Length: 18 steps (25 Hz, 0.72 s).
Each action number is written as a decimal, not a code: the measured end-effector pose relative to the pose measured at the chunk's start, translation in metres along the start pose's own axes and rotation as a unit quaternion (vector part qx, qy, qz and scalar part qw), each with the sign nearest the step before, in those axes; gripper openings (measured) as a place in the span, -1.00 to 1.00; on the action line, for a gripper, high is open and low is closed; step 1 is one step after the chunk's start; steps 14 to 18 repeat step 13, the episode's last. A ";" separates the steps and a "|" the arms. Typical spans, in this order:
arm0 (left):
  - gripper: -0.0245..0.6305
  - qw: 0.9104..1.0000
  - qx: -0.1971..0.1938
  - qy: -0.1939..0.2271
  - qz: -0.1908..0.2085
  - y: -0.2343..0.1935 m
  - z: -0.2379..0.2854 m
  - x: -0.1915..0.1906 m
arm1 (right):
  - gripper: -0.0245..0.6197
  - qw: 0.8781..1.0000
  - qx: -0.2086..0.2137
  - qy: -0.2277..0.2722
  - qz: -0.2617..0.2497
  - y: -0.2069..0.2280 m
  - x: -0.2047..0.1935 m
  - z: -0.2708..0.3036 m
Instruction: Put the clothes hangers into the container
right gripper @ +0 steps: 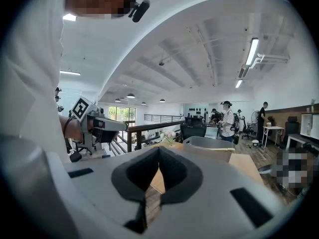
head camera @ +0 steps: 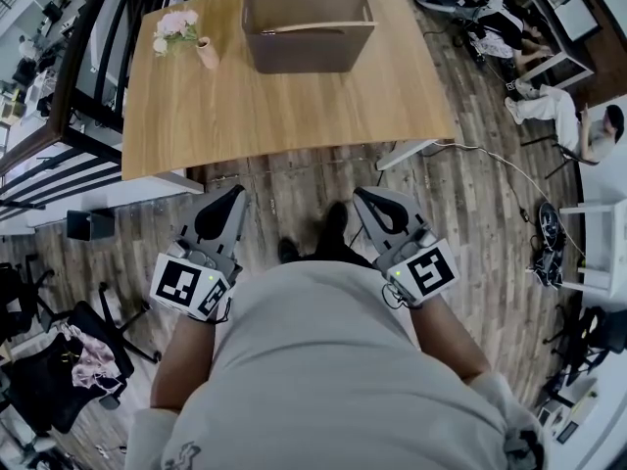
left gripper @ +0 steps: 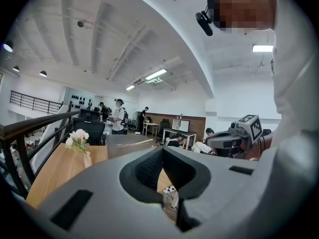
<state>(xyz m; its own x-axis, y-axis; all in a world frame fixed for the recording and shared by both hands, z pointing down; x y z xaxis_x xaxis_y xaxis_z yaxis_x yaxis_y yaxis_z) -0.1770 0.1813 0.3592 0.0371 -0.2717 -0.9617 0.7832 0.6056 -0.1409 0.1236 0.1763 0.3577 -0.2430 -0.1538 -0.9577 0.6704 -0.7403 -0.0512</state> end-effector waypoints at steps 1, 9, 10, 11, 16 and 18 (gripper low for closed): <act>-0.91 1.000 0.000 0.001 0.001 0.000 0.002 0.001 | -0.90 1.000 -0.001 0.000 0.000 0.003 0.000 0.001; -0.91 1.000 0.008 0.009 0.000 -0.005 0.021 0.007 | -0.90 1.000 0.004 0.001 -0.006 0.025 0.003 0.009; -0.91 1.000 0.008 0.009 -0.001 -0.005 0.024 0.007 | -0.90 1.000 0.005 0.001 -0.007 0.027 0.003 0.010; -0.91 1.000 0.008 0.009 -0.002 -0.005 0.026 0.007 | -0.90 1.000 0.005 0.000 -0.008 0.030 0.004 0.010; -0.91 1.000 0.006 0.009 -0.002 -0.004 0.031 0.008 | -0.90 1.000 0.004 -0.002 -0.009 0.035 0.004 0.011; -0.91 1.000 0.006 0.009 -0.002 -0.004 0.031 0.008 | -0.90 1.000 0.004 -0.002 -0.009 0.035 0.004 0.011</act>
Point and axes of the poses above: the fingertips, and each gripper's own axes: z forward along the fingers, y to its right, x out of its top, the point moved 10 cm from there along -z, backward along the fingers, and after that the axes turned 5 degrees about -y, right-handed, at the moved point
